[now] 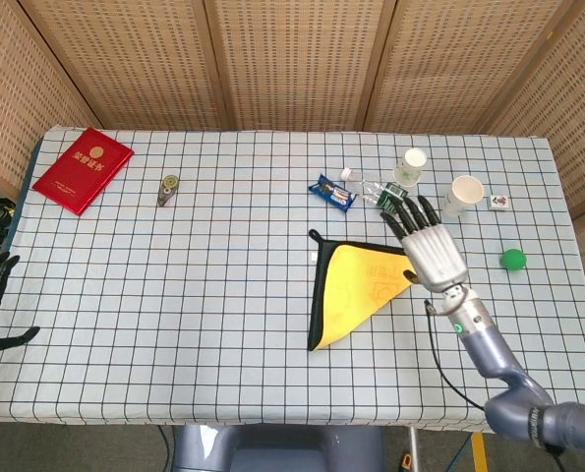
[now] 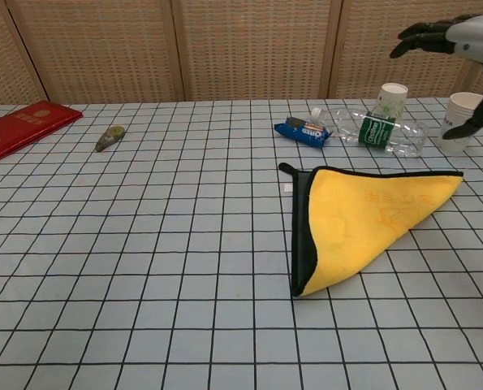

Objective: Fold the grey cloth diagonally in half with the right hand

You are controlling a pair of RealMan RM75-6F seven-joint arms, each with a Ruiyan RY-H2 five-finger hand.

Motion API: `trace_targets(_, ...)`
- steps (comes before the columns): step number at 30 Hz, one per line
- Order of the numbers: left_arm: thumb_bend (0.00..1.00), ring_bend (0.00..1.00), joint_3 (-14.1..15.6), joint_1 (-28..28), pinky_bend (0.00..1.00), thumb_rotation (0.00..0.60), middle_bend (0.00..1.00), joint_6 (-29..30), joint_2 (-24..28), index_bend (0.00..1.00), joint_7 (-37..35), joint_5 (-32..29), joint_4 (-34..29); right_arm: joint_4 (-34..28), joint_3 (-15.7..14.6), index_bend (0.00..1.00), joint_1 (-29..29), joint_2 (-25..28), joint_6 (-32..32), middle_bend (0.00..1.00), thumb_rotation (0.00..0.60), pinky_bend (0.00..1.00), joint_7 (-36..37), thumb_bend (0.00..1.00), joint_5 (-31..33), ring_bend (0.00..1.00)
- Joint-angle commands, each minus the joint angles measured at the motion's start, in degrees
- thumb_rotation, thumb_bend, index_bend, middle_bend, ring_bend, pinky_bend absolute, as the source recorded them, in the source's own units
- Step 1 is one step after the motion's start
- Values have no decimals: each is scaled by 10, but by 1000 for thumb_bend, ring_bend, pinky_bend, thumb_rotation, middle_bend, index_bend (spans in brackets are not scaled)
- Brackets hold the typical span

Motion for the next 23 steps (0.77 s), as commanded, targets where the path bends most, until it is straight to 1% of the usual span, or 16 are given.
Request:
trace_targets(1,0,0,2,1,0,600,0,4,-1,0,2,5,-2,-37,-41,109,-68,46,60,0,600,0,61,0,-43,0)
trace_targets(2,0,0,2,1,0,600,0,4,-1,0,2,6,-2,-39,-45,102,-75,50,65,0,600,0,66,0,-46,0)
trace_targets(6,0,0,6,3,0,600,0,10,-4,0,5,14,-3,-47,-80,73,-136,77,117,0,600,0,122,0,-78,0)
trace_targets(9,0,0,8,4,0,600,0,14,-6,0,8,20,-2,-42,-94,50,-175,87,153,0,600,0,157,0,-95,0)
trace_targets(13,0,0,10,6,0,600,0,18,-8,0,9,25,-2,-40,-98,43,-216,90,195,0,600,0,185,0,-101,0)
trace_targets(17,0,0,12,8,0,600,0,25,-8,0,9,31,-5,-24,-100,43,-252,82,236,0,600,0,203,0,-112,0)
trace_targets(23,0,0,12,11,0,600,0,33,-6,0,9,37,-8,1,-96,43,-281,73,258,0,600,0,218,0,-124,0)
